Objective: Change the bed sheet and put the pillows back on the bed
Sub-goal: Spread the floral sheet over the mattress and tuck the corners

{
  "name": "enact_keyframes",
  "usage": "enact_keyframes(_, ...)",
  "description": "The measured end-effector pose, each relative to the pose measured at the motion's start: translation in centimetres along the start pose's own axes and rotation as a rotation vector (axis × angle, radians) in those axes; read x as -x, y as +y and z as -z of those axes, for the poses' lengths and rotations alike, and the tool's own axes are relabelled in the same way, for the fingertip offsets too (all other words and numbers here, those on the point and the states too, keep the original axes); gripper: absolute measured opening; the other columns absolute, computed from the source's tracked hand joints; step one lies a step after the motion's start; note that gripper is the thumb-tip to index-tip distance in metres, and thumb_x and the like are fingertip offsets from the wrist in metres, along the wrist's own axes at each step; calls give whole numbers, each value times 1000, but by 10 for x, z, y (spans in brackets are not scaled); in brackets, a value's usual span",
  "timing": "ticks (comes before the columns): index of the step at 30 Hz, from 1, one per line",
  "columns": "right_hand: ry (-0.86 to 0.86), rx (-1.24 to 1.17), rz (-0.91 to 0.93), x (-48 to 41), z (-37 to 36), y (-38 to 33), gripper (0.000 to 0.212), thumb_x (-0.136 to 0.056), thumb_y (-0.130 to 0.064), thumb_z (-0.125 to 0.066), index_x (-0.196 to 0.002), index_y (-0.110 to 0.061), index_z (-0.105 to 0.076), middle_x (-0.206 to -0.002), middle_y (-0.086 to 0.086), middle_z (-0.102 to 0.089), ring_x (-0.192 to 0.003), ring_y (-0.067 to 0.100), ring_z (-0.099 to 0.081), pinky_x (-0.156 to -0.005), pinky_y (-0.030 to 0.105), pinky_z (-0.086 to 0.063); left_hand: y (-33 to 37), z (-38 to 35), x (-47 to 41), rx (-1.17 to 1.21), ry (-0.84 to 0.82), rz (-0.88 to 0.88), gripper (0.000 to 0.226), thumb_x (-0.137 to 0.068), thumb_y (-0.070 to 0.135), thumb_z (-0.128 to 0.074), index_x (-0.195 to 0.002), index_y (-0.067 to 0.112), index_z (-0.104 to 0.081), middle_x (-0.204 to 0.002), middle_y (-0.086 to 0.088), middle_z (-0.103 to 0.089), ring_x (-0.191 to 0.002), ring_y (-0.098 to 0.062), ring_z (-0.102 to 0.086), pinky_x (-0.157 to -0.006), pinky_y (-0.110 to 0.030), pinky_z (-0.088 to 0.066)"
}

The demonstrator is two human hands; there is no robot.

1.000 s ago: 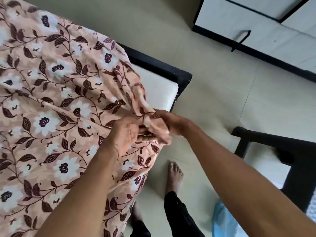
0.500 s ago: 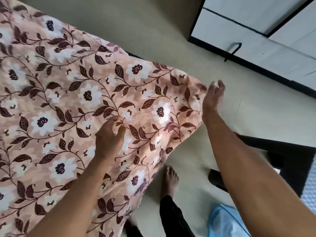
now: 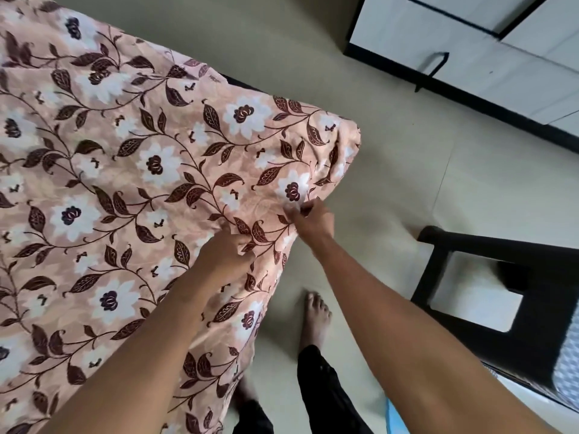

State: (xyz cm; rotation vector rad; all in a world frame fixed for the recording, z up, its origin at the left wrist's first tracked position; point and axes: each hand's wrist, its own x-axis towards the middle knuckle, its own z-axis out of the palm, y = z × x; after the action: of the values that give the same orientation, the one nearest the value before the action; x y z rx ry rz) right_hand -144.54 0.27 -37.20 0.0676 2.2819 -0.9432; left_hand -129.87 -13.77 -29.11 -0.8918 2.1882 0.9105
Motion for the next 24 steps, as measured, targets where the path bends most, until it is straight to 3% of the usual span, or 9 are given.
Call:
enact_keyframes(3, 58, 123, 70, -15, 16, -1, 28, -89, -45, -76, -86, -19, -65, -84, 4, -72, -75, 21, -67, -63, 30, -51, 4, -1, 4, 0, 153, -135, 41, -97, 25, -62, -138, 21, -61, -148, -14, -51, -133, -32, -53, -109, -37, -42)
enact_keyframes(6, 127, 196, 53, -23, 30, -4, 30, -91, -45, -72, -95, -17, -65, -89, 4, -71, -78, 25, -66, -66, 34, -54, -6, -8, 6, 32, 444, -231, 35, -91, 15, -63, -126, 13, -66, -126, -9, -66, -118, -29, -60, -100, -41, -51)
enact_keyframes(9, 159, 208, -2, -20, 23, -7, 26, -96, -44, -63, -104, -19, -67, -100, 6, -71, -83, 27, -63, -68, 33, -46, -20, -27, 18, 29, 565, -185, 42, -89, 11, -63, -131, 7, -62, -137, -19, -58, -124, -35, -54, -105, -46, -47)
enact_keyframes(11, 101, 124, -81, -9, 15, -1, 26, -96, -45, -58, -105, -21, -66, -103, 8, -74, -91, 31, -70, -71, 39, -55, -37, -48, 31, 7, 570, -111, 49, -90, 12, -61, -138, 8, -55, -146, -24, -48, -132, -38, -46, -109, -50, -44)
enact_keyframes(13, -74, 31, -119, 12, 1, 12, 19, -93, -40, -63, -98, -22, -64, -99, 11, -75, -90, 32, -73, -70, 42, -61, -56, -71, 49, -13, 559, -52, 55, -88, 9, -60, -142, 10, -50, -150, -27, -42, -137, -42, -41, -108, -54, -44)
enact_keyframes(15, -337, 40, -112, 42, -14, 26, 6, -91, -23, -69, -96, -21, -65, -100, 11, -74, -85, 26, -73, -60, 34, -58, -73, -98, 68, -32, 526, -17, 64, -86, 6, -60, -147, 11, -45, -153, -30, -36, -142, -45, -34, -111, -56, -41)
enact_keyframes(17, -484, 159, -107, 62, -32, 43, 13, -86, -18, -69, -99, -17, -70, -93, 8, -76, -76, 22, -75, -58, 34, -61, -87, -123, 90, -85, 459, 0, 76, -84, 8, -59, -156, 13, -35, -159, -31, -26, -149, -44, -23, -117, -56, -32)
enact_keyframes(20, -423, 270, -117, 61, -49, 70, 27, -67, -29, -63, -83, -11, -75, -71, 7, -76, -68, 24, -76, -70, 47, -65, -100, -155, 120, -122, 431, 37, 80, -83, 13, -57, -158, 13, -30, -164, -26, -18, -153, -41, -16, -117, -59, -29)
enact_keyframes(24, -248, 356, -85, 37, -65, 105, 53, -56, -55, -60, -84, -12, -76, -75, 8, -75, -73, 30, -75, -72, 47, -64, -112, -197, 168, -89, 459, 246, 79, -84, 17, -55, -158, 14, -28, -165, -25, -15, -152, -41, -17, -118, -57, -28)
